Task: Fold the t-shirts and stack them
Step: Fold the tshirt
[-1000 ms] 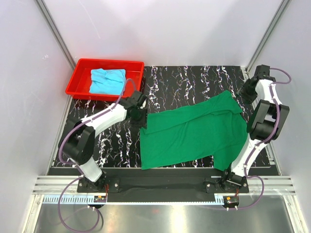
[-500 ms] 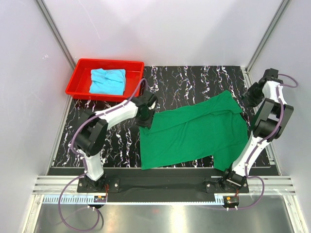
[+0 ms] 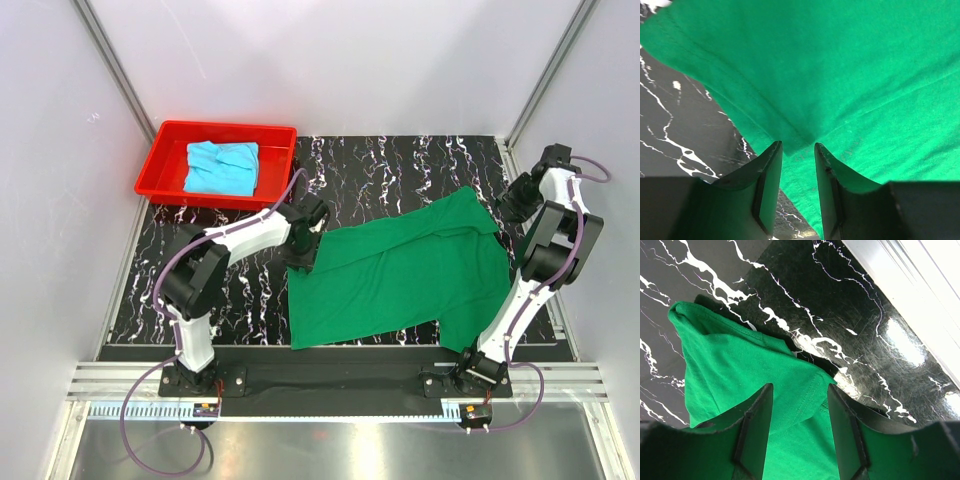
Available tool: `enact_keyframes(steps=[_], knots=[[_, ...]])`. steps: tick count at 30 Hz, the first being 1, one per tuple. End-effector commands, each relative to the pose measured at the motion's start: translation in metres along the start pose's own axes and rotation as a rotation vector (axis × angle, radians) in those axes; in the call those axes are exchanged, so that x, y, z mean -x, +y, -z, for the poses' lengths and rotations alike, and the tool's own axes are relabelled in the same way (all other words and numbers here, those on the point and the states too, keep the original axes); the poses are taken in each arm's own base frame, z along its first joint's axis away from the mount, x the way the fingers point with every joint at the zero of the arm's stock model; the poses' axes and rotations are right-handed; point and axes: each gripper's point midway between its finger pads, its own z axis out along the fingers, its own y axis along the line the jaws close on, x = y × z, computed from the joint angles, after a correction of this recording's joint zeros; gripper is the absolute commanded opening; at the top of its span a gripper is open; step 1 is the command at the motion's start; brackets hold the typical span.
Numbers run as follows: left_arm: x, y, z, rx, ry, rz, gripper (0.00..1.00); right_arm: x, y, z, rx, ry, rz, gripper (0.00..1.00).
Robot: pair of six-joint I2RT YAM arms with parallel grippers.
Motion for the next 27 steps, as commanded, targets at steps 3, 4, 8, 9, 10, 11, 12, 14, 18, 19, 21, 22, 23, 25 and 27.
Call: enact_keyframes(steps=[3, 4, 8, 9, 10, 11, 12, 14, 18, 19, 21, 22, 23, 25, 27], knots=[[0.001, -0.008, 0.004, -0.028, -0.007, 0.015, 0.38, 0.009, 0.007, 0.003, 0.044, -0.021, -0.011, 0.55], [-0.002, -0.006, 0.002, -0.023, -0.003, 0.013, 0.4, 0.01, 0.006, 0.003, 0.041, -0.024, -0.012, 0.55], [0.002, -0.001, -0.004, 0.007, -0.01, -0.018, 0.37, 0.007, 0.006, 0.001, 0.044, -0.018, -0.015, 0.55], [0.002, 0.0, -0.007, 0.011, -0.009, -0.021, 0.36, 0.007, 0.005, 0.001, 0.043, -0.017, -0.016, 0.55], [0.004, 0.0, -0.008, 0.017, -0.014, -0.027, 0.35, 0.007, 0.004, 0.0, 0.042, -0.016, -0.016, 0.55], [0.005, 0.001, -0.009, 0.022, -0.015, -0.03, 0.35, 0.006, 0.004, 0.001, 0.041, -0.014, -0.017, 0.55], [0.004, 0.002, -0.012, 0.029, -0.007, -0.032, 0.33, 0.006, 0.004, 0.001, 0.042, -0.012, -0.016, 0.55], [0.004, 0.002, -0.014, 0.027, -0.007, -0.034, 0.31, 0.006, 0.004, 0.001, 0.041, -0.014, -0.014, 0.55], [0.002, 0.003, -0.017, 0.036, 0.006, -0.034, 0.3, 0.008, 0.004, 0.002, 0.043, -0.021, -0.018, 0.55], [0.001, 0.003, -0.018, 0.036, 0.006, -0.037, 0.29, 0.008, 0.003, 0.001, 0.041, -0.016, -0.02, 0.55], [-0.001, 0.005, -0.019, 0.04, 0.013, -0.039, 0.24, 0.007, 0.002, -0.002, 0.039, -0.009, -0.024, 0.58], [0.001, 0.006, -0.017, 0.047, 0.009, -0.041, 0.1, 0.007, 0.002, -0.003, 0.038, -0.008, -0.023, 0.59], [0.002, 0.006, -0.015, 0.05, -0.001, -0.045, 0.03, 0.006, 0.001, -0.005, 0.037, -0.002, -0.025, 0.59], [0.009, 0.009, -0.007, 0.071, -0.021, -0.046, 0.0, 0.005, -0.001, -0.009, 0.025, 0.014, -0.028, 0.6], [0.018, 0.01, 0.005, 0.079, -0.046, -0.051, 0.0, 0.007, -0.004, -0.013, 0.017, 0.018, -0.026, 0.59]])
